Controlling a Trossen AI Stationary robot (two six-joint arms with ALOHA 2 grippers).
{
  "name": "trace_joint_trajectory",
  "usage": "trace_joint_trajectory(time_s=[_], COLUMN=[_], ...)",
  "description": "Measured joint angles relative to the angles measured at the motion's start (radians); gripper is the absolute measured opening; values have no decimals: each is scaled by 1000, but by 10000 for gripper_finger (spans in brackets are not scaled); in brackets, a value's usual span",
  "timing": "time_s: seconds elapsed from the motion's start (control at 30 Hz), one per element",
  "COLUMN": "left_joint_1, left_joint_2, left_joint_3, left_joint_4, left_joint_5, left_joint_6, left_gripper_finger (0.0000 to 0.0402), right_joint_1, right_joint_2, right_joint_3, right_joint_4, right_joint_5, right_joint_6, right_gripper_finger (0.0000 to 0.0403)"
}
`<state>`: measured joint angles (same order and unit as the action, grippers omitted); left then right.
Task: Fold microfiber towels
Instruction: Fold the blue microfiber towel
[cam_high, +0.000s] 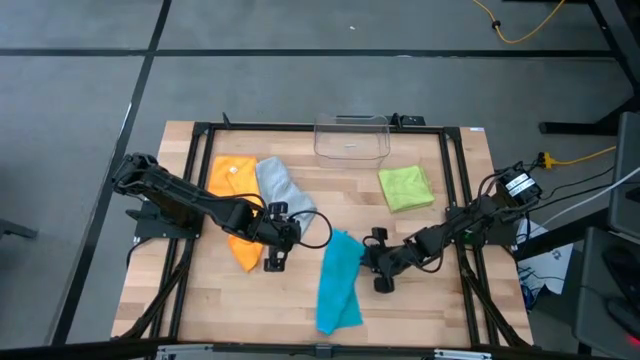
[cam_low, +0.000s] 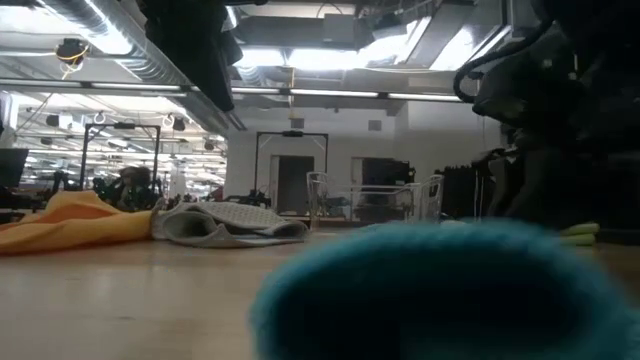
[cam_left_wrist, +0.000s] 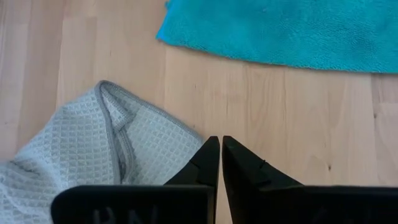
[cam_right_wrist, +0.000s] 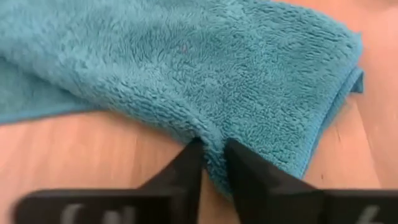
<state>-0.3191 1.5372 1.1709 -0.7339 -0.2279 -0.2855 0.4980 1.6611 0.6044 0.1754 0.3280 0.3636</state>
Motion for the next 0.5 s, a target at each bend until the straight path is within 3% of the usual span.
trace_joint_trajectory(time_s=[0.1,0.23,0.5], left_joint_1=[0,0,-1], left_joint_2=[0,0,0], left_joint_3=[0,0,1], left_joint_4=[20,40,43], left_joint_5=[0,0,0], left_joint_6=[0,7,6], left_gripper_finger=[14,14,14], right_joint_1=[0,-1,0], right_joint_2=[0,-9,-113], right_joint_3=[0,12,182], right_joint_4=[58,160,51], right_joint_5=[0,4,211], right_joint_6=[26,23,-121], right_gripper_finger=[12,13,7])
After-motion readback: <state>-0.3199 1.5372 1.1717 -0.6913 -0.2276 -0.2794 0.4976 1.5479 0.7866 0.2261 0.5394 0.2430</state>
